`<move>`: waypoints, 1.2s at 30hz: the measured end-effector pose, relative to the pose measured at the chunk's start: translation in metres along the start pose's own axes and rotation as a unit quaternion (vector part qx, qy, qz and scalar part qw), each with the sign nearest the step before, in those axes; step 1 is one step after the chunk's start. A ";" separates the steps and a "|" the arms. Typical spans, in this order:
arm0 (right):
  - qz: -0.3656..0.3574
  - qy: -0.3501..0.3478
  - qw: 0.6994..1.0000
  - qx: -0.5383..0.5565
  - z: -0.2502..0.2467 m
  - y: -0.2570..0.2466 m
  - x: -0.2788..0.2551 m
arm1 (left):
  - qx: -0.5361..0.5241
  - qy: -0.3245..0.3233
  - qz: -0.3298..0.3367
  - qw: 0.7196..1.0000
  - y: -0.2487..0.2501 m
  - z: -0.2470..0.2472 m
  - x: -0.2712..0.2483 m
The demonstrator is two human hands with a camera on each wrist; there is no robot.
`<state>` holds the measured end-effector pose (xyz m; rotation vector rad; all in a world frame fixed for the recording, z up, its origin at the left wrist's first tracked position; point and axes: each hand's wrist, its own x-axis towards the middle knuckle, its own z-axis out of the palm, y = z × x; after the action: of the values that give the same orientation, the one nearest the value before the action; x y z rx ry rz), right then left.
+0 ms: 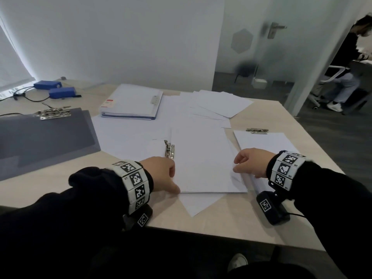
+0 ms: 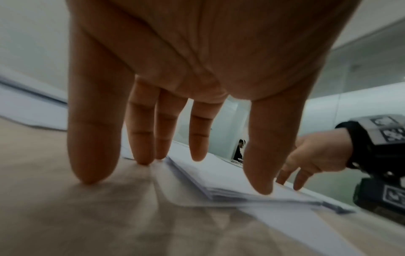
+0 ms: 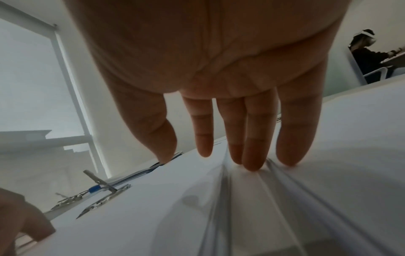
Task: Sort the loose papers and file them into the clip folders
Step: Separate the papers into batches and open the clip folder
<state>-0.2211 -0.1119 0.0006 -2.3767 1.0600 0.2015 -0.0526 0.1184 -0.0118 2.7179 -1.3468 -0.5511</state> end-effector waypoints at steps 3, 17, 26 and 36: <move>0.002 0.003 0.999 0.043 0.001 0.002 0.000 | 0.046 0.000 0.013 0.999 0.007 0.002 0.000; 0.032 -0.014 0.958 0.286 0.005 0.015 -0.001 | 0.075 0.022 0.007 0.997 0.011 0.007 0.000; 0.028 -0.002 0.968 0.249 0.004 0.014 0.003 | 0.029 -0.008 -0.011 0.999 0.006 -0.005 0.004; -0.054 0.089 0.995 0.002 -0.013 -0.016 0.017 | -0.423 0.174 -0.102 0.883 -0.039 -0.042 0.038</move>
<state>-0.1993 -0.1209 0.0129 -2.4769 1.0047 -0.0513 0.0126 0.1084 0.0083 2.0749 -0.5309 -0.4736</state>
